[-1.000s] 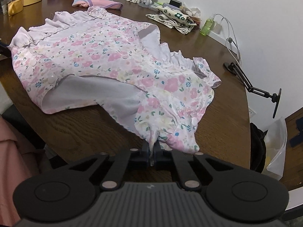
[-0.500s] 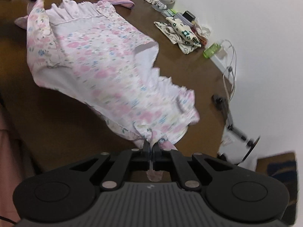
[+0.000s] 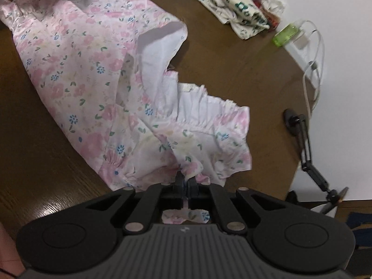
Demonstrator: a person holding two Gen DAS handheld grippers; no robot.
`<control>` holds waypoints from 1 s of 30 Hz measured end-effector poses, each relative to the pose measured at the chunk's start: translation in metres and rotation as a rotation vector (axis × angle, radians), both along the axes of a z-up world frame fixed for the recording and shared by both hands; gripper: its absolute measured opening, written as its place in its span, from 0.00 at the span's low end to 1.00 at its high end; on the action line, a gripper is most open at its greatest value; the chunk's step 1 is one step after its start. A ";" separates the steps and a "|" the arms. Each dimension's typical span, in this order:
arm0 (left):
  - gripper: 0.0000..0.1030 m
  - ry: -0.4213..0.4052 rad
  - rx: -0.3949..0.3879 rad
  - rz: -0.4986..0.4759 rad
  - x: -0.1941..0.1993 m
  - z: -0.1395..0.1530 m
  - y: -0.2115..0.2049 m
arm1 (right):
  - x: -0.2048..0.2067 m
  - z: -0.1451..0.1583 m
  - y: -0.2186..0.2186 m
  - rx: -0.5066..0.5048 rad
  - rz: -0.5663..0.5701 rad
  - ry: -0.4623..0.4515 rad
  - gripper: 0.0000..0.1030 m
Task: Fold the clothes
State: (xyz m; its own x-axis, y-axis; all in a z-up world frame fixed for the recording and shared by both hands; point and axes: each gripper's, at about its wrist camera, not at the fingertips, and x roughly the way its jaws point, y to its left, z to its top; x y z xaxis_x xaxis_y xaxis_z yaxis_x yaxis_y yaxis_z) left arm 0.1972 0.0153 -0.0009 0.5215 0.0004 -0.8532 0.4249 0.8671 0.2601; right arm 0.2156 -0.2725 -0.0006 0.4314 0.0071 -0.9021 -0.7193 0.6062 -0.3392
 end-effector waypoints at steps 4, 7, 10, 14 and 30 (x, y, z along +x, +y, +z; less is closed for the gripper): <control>0.02 -0.016 -0.002 -0.019 0.004 0.003 -0.002 | 0.001 -0.002 -0.001 -0.003 0.007 0.016 0.02; 0.02 -0.028 0.000 -0.035 0.005 0.004 -0.004 | 0.000 -0.002 -0.003 -0.014 0.006 0.025 0.02; 0.02 -0.044 0.004 -0.047 0.004 0.004 -0.005 | -0.002 0.002 -0.004 -0.017 -0.001 0.028 0.02; 0.10 -0.062 0.011 -0.054 0.007 0.001 -0.009 | -0.001 0.004 -0.008 -0.008 -0.033 0.020 0.07; 0.56 -0.167 -0.159 0.059 -0.049 0.019 0.040 | -0.033 0.050 -0.066 0.503 -0.306 -0.114 0.46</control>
